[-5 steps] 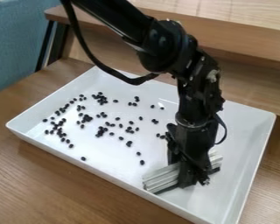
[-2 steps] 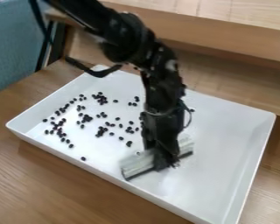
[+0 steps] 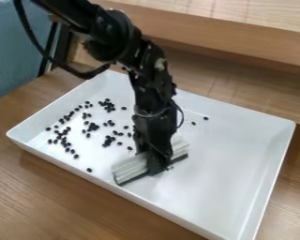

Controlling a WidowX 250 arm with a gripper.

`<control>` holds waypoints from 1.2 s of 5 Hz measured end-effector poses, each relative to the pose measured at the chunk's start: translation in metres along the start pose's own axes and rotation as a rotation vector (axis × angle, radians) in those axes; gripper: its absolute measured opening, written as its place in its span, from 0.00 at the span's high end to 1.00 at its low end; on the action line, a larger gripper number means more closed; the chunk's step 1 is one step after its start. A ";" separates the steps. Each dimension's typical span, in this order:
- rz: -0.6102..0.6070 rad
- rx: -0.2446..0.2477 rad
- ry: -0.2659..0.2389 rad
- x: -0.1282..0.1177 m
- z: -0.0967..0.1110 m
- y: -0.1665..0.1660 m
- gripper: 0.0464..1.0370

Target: Sweep into pile

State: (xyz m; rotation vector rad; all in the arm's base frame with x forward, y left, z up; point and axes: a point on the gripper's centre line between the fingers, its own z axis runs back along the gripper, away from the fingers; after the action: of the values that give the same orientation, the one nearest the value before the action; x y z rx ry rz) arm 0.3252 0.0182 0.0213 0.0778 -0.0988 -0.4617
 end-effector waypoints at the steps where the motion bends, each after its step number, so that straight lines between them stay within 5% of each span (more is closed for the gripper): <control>1: 0.021 -0.004 -0.006 -0.003 -0.002 0.016 0.65; 6: 0.181 -0.025 0.010 0.008 -0.012 0.093 0.65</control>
State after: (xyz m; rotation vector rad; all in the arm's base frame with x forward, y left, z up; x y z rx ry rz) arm 0.3750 0.0978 0.0186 0.0462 -0.0892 -0.2820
